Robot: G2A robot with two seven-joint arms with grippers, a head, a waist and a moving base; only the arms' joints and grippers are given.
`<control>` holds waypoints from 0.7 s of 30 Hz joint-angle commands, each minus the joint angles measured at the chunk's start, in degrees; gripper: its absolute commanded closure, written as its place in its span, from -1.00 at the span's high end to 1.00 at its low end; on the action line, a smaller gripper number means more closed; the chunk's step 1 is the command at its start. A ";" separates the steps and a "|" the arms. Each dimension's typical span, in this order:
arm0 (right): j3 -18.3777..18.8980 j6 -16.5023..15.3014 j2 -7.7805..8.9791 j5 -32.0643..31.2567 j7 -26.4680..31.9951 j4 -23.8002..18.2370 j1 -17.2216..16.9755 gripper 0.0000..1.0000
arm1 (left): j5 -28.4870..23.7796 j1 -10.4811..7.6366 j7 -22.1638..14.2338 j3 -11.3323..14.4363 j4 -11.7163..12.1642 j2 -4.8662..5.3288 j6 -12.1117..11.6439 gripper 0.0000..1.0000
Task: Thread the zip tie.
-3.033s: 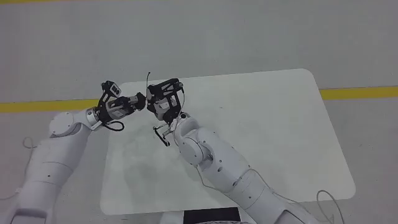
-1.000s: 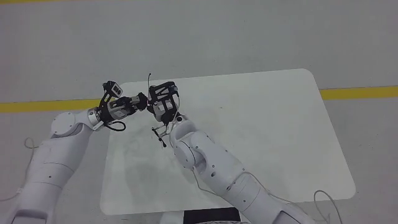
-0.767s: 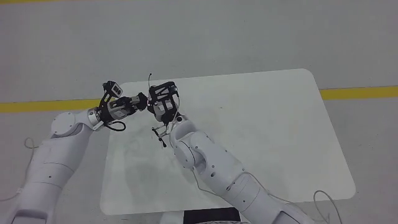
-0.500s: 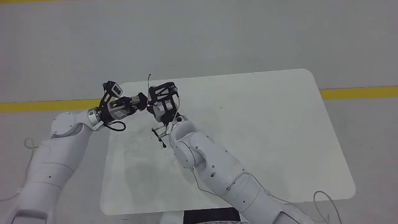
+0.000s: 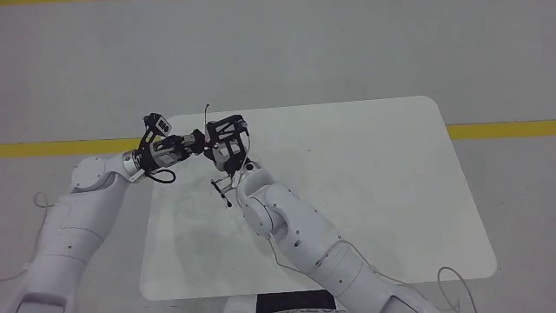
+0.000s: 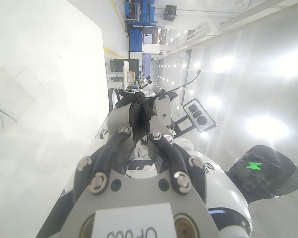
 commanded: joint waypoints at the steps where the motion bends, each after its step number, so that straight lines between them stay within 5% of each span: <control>1: 0.00 -0.15 -0.04 0.03 -0.07 -0.05 0.00 -1.00 | 0.00 0.00 0.00 0.00 0.00 0.00 0.00 -1.00; 21: 0.38 0.74 -0.29 -0.66 0.82 0.85 -0.06 -1.00 | 0.00 0.00 0.00 0.00 0.00 0.00 0.00 -1.00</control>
